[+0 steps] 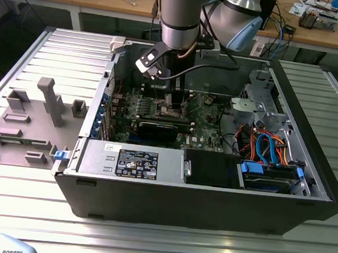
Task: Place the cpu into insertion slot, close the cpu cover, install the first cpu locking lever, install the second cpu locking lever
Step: 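Place the cpu into insertion slot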
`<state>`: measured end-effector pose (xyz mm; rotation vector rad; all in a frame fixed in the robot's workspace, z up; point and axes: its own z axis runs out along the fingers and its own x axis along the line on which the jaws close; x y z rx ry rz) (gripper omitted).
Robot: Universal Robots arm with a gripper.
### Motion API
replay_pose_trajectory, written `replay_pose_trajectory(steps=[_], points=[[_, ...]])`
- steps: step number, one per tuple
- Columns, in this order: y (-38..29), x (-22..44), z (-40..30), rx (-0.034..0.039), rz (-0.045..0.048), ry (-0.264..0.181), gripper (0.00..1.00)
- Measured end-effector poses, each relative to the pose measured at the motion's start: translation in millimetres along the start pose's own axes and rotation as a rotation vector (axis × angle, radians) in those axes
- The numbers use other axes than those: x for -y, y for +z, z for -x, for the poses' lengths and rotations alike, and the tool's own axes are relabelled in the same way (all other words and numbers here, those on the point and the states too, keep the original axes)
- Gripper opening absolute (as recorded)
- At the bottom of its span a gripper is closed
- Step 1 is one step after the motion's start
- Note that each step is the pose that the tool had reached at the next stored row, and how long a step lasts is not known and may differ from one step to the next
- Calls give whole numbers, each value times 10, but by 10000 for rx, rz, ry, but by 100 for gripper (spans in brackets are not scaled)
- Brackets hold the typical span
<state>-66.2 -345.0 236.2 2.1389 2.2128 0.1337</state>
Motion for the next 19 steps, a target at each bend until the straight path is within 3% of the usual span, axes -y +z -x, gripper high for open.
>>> replay_pose_trajectory(steps=[4,10,14,19], points=[[58,10,-11,2,-2,0,54],[172,52,-86,6,-2,35,54],[283,76,-85,20,1,172,54],[314,87,-83,29,1,225,54]])
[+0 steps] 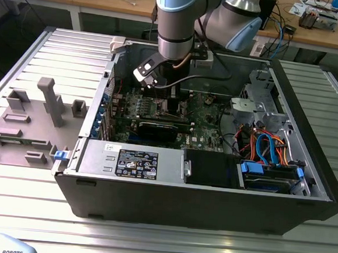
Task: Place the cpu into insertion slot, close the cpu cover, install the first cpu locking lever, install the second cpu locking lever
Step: 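Place the cpu into insertion slot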
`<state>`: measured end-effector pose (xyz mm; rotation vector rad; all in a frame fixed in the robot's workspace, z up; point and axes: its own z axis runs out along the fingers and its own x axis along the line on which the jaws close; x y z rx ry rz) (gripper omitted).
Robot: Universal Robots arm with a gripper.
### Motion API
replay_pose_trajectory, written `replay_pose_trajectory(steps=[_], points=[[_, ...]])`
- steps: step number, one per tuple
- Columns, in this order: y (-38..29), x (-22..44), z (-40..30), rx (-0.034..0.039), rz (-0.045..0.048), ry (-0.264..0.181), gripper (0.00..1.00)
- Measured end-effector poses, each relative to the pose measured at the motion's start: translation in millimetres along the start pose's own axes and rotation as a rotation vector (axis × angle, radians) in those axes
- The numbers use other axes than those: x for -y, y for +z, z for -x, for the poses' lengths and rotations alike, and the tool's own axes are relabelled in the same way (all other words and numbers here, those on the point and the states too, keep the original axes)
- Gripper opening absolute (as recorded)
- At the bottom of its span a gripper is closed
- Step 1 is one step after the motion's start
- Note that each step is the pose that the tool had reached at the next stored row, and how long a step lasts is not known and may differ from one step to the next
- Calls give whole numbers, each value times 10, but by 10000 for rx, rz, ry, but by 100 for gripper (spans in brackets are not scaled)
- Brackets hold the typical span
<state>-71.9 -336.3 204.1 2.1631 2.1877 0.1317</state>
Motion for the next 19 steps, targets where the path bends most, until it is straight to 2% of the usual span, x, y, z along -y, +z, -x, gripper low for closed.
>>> replay_pose_trajectory(steps=[9,13,19], points=[[63,8,2,18,-3,15,54],[56,8,-2,17,8,18,54],[46,8,1,92,0,87,54]])
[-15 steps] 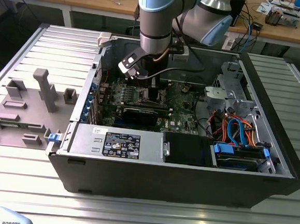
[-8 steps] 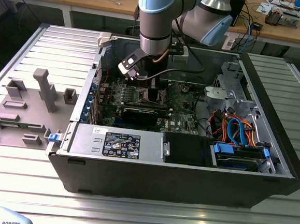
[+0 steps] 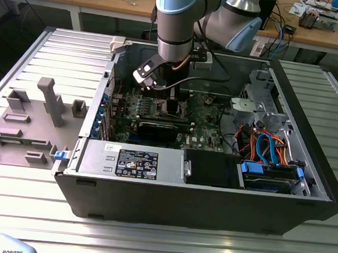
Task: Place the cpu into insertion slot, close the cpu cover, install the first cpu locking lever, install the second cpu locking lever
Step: 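Place the cpu into insertion slot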
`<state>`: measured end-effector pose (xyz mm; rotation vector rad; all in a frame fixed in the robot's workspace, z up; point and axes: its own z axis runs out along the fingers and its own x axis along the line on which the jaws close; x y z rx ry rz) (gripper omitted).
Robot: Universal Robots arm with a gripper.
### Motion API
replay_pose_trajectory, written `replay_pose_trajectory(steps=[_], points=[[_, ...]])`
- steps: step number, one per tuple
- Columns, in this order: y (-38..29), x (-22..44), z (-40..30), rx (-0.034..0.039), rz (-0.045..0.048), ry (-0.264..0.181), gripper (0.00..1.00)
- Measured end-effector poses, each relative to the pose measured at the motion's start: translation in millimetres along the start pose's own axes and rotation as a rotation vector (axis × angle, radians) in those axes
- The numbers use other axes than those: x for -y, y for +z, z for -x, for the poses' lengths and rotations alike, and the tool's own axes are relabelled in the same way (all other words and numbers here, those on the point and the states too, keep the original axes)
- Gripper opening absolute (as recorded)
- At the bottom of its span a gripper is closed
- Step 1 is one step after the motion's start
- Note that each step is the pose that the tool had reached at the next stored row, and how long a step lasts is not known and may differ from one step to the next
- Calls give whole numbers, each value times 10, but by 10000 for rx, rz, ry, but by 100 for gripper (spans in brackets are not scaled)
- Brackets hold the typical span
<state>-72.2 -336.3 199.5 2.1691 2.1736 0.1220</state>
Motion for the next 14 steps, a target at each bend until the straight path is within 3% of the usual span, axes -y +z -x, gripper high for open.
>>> replay_pose_trajectory(steps=[14], points=[[43,5,2,35,2,231,54]])
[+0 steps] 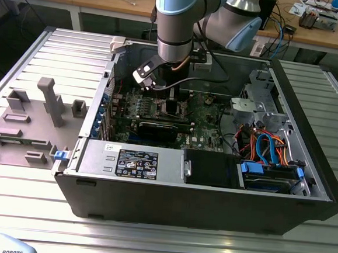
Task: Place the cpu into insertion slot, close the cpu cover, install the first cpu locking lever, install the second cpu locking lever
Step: 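Place the cpu into insertion slot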
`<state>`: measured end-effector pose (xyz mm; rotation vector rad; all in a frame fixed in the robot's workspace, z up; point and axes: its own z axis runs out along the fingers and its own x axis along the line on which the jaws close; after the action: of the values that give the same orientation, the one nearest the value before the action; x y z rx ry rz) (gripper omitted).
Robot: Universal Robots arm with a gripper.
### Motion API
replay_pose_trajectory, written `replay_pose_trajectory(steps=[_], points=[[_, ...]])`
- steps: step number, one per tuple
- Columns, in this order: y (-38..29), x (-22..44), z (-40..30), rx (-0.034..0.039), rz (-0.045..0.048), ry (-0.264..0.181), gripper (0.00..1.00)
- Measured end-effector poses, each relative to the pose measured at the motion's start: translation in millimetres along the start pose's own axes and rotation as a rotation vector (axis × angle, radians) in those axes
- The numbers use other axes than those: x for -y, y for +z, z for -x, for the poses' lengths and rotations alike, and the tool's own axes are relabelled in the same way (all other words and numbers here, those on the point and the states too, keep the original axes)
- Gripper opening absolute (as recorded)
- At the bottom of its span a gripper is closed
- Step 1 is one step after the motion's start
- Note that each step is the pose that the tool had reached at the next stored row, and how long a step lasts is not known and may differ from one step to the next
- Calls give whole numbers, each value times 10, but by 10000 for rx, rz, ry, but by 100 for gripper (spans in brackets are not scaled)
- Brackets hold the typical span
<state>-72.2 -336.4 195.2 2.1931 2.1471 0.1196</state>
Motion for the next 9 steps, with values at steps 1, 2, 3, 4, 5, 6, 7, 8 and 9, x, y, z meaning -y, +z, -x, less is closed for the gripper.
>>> replay_pose_trajectory(steps=[1,2,3,4,5,6,7,8,9], points=[[0,0,0,0,0,0,54],[1,0,0,0,3,0,54],[5,-1,-2,-14,10,2,55],[7,-1,-3,-18,12,2,55],[6,-1,-2,-14,8,1,61],[3,-1,-1,-8,4,0,68],[1,0,0,-2,0,0,68],[1,0,0,-2,0,0,68],[-3,-1,0,0,-1,-1,68]])
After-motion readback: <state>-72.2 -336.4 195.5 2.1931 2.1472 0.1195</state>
